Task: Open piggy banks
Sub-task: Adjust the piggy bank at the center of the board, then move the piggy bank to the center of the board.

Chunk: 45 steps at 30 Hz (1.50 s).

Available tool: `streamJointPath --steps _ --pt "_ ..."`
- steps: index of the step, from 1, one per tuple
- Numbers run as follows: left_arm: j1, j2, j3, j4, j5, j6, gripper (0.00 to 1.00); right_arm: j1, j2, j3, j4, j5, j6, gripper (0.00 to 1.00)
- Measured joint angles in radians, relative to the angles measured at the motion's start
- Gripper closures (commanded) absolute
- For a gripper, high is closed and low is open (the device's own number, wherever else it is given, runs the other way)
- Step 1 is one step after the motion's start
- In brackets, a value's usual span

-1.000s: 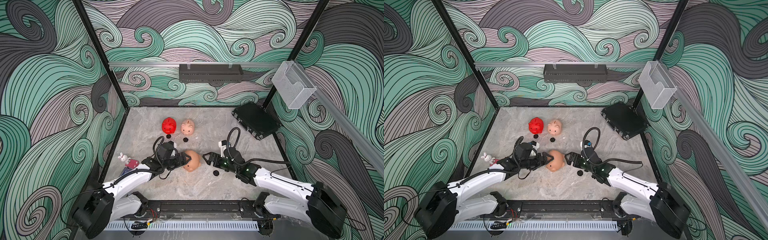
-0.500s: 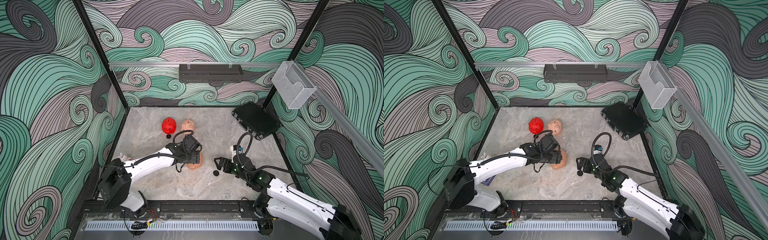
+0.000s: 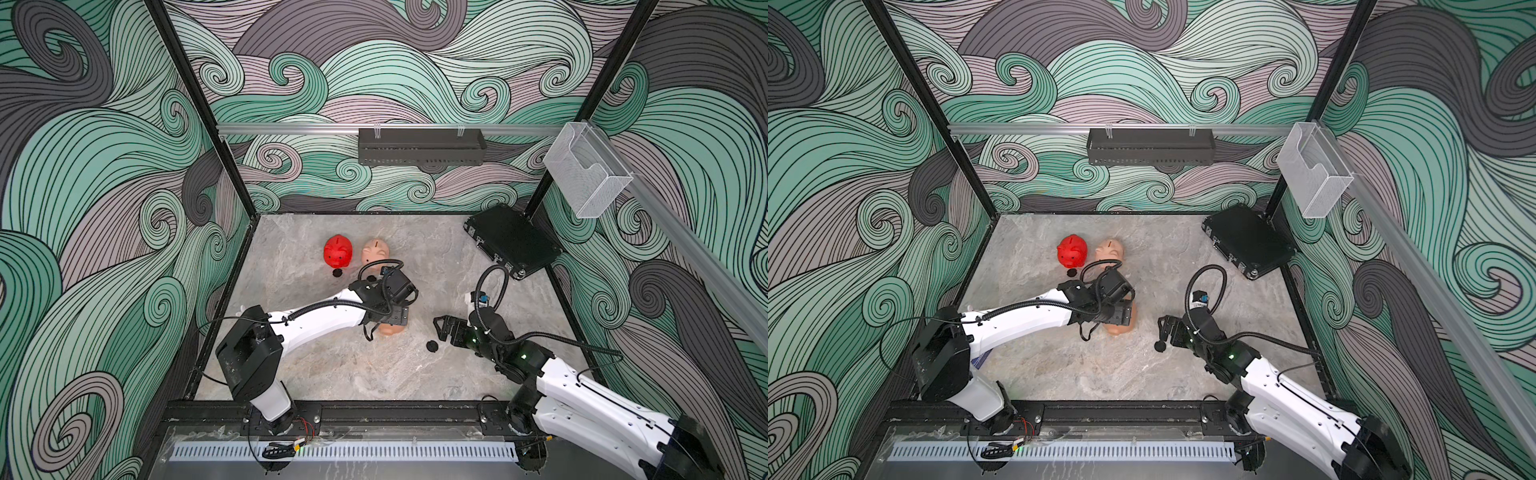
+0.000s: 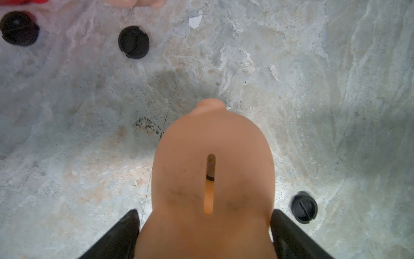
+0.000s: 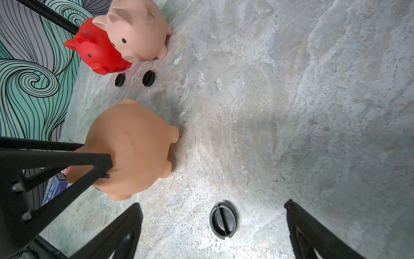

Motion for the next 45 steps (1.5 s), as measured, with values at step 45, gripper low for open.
streamJointPath --steps 45 --pt "0.375 -0.710 -0.776 0.507 0.264 0.037 0.01 0.311 0.585 0.396 0.058 0.090 -0.346 0.00"
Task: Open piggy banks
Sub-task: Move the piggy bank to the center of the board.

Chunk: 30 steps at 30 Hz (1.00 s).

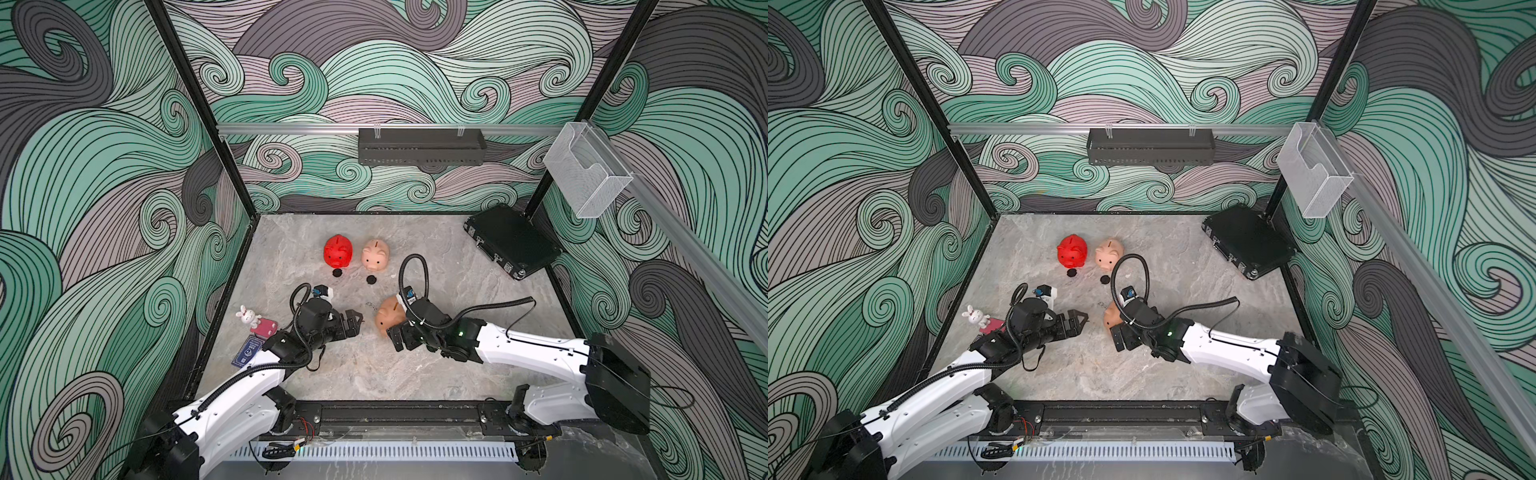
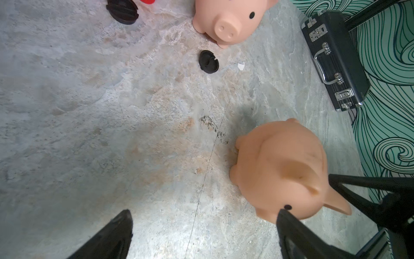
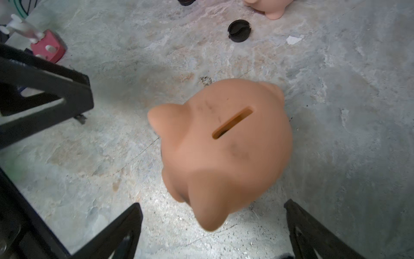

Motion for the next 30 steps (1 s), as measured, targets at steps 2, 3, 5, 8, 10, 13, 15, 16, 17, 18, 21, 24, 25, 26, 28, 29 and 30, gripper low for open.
streamJointPath --steps 2,3,5,8,10,13,15,16,17,18,21,24,25,26,28,29,30 --pt "0.000 0.014 0.000 0.005 0.000 0.010 0.01 0.000 0.028 0.026 -0.007 0.030 0.007 0.00" --pt "0.002 0.019 0.000 0.007 0.003 0.013 0.01 0.000 0.036 0.034 -0.011 0.042 0.010 0.00" --pt "0.005 0.033 0.000 0.015 0.010 0.021 0.01 -0.002 0.051 0.042 -0.020 0.068 0.014 0.01" --pt "0.005 0.080 0.015 0.017 0.028 0.033 0.01 -0.012 0.054 0.042 -0.040 0.085 0.020 0.01" --pt "0.005 0.130 0.052 -0.002 0.049 0.051 0.02 -0.028 0.050 0.040 -0.044 0.090 0.023 0.02" --pt "0.005 0.218 0.125 -0.014 0.086 0.076 0.04 -0.074 0.039 0.030 -0.047 0.089 0.026 0.04" --pt "0.004 0.277 0.164 -0.006 0.106 0.089 0.05 -0.113 0.031 0.019 -0.047 0.080 0.025 0.05" --pt "0.004 0.305 0.180 -0.002 0.117 0.092 0.06 -0.134 0.028 0.014 -0.047 0.075 0.023 0.05" --pt "0.003 0.333 0.193 0.003 0.124 0.095 0.06 -0.155 0.026 0.008 -0.047 0.071 0.019 0.06" --pt "0.002 0.357 0.203 0.005 0.130 0.097 0.06 -0.170 0.025 0.003 -0.048 0.066 0.016 0.06" --pt "-0.018 0.431 0.243 0.004 0.132 0.100 0.06 -0.220 0.019 -0.013 -0.047 0.037 -0.002 0.06" --pt "-0.050 0.489 0.298 -0.002 0.113 0.103 0.09 -0.250 0.002 -0.034 -0.036 -0.010 -0.023 0.07" --pt "-0.058 0.503 0.317 -0.003 0.105 0.103 0.09 -0.253 -0.011 -0.046 -0.029 -0.024 -0.025 0.07" --pt "-0.064 0.513 0.332 0.000 0.098 0.102 0.09 -0.254 -0.029 -0.060 -0.021 -0.040 -0.027 0.07" --pt "-0.072 0.515 0.344 0.010 0.092 0.097 0.09 -0.253 -0.058 -0.076 -0.015 -0.065 -0.023 0.06" --pt "-0.073 0.515 0.345 0.015 0.090 0.093 0.09 -0.250 -0.070 -0.080 -0.013 -0.075 -0.018 0.05" --pt "-0.073 0.515 0.345 0.018 0.089 0.089 0.09 -0.245 -0.077 -0.081 -0.013 -0.077 -0.012 0.05"
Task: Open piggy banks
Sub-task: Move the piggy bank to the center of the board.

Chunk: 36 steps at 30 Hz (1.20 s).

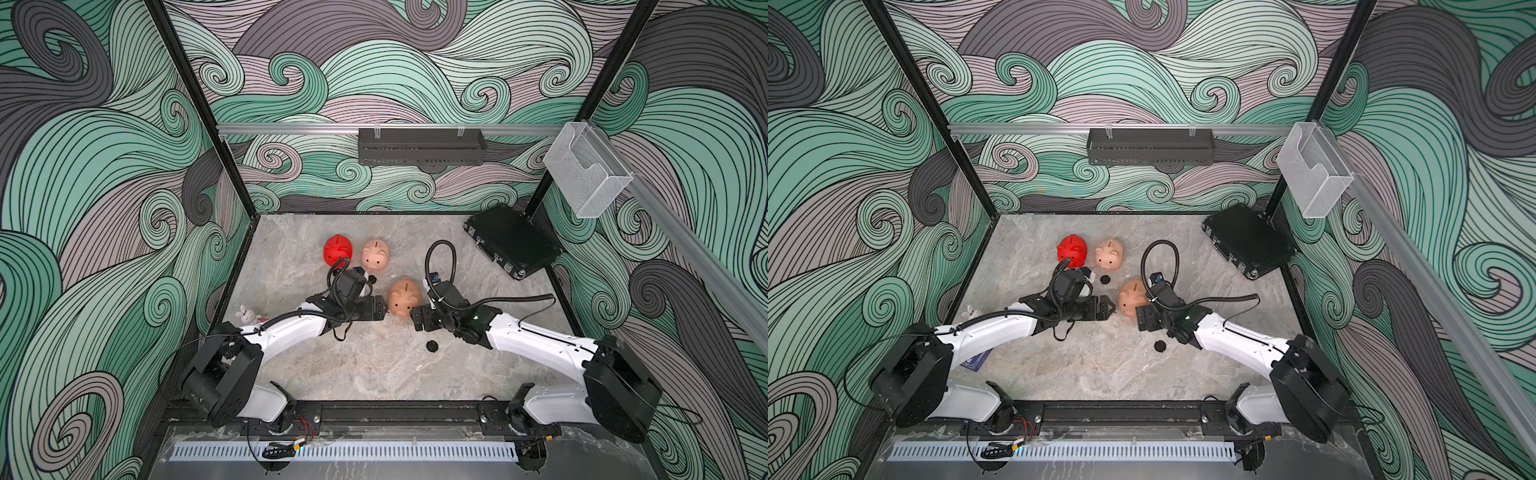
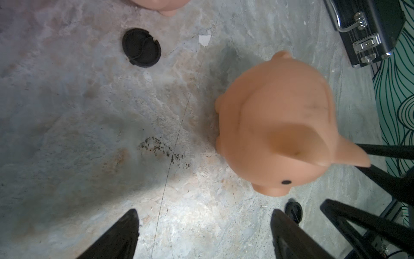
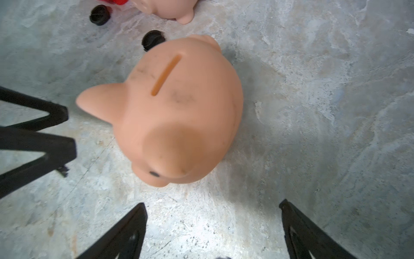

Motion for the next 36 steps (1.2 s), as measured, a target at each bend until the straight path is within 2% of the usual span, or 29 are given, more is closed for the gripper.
streamJointPath --steps 6,10,18,30,36 --pt "0.000 -0.026 -0.044 0.034 0.000 -0.018 0.10 0.059 0.002 0.006 0.003 0.027 0.068 0.03" --pt "0.000 -0.021 -0.052 0.049 0.009 -0.020 0.10 0.067 0.064 0.049 0.005 0.039 0.089 0.04" --pt "0.000 0.069 -0.042 0.090 0.026 -0.019 0.10 0.055 0.150 0.121 0.009 0.046 0.098 0.08" --pt "-0.026 0.220 0.133 0.089 0.022 -0.019 0.10 -0.035 0.193 0.161 0.013 0.025 0.032 0.11" --pt "-0.033 0.291 0.209 0.081 0.018 -0.019 0.10 -0.117 0.212 0.168 0.014 -0.004 -0.026 0.12"
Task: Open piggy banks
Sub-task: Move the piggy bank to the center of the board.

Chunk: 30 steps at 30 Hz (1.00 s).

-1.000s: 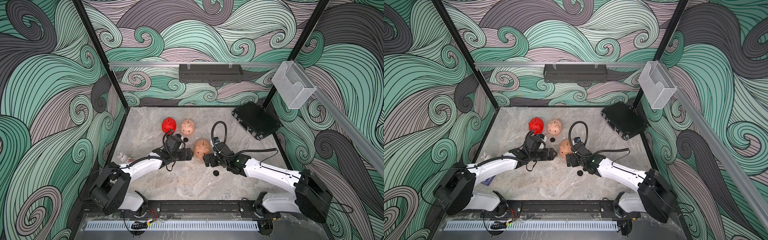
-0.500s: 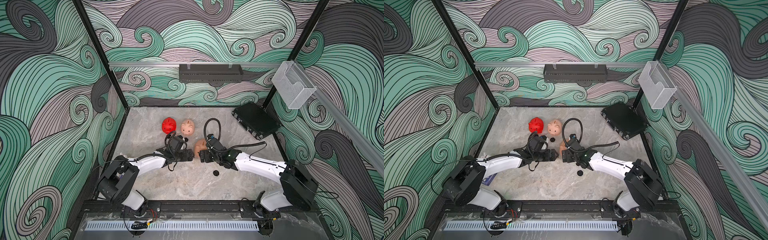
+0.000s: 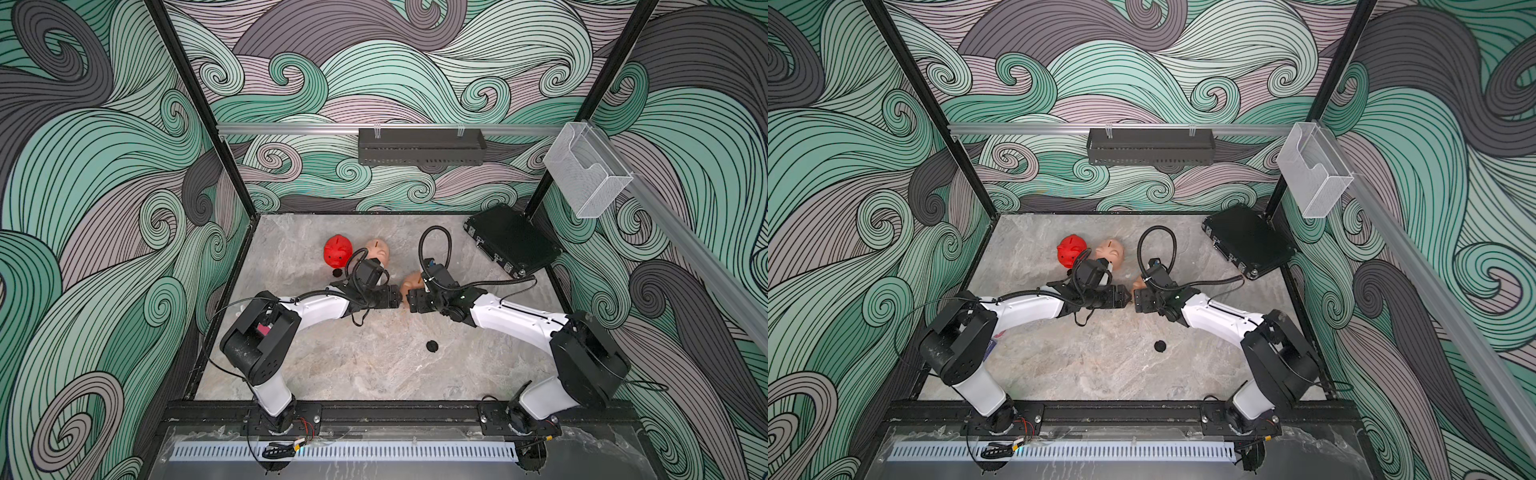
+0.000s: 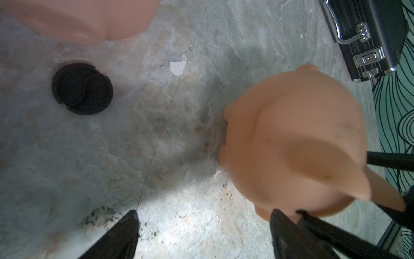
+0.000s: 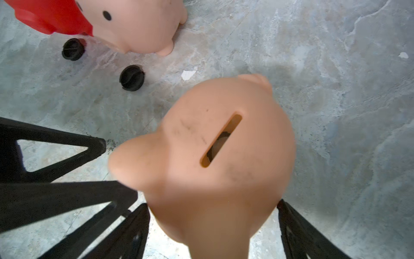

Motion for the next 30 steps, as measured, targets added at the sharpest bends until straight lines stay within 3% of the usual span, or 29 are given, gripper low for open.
streamJointPath --steps 8,15,30 --pt "-0.016 0.053 0.076 -0.016 0.001 0.002 0.10 -0.113 0.036 0.042 0.004 -0.084 -0.107 0.14" --pt "-0.021 0.038 0.072 -0.057 0.005 0.023 0.10 -0.175 0.126 0.142 -0.005 -0.186 -0.283 0.17" --pt "-0.006 -0.280 -0.087 -0.139 -0.053 0.070 0.10 -0.306 0.294 0.347 -0.069 -0.399 -0.536 0.19"
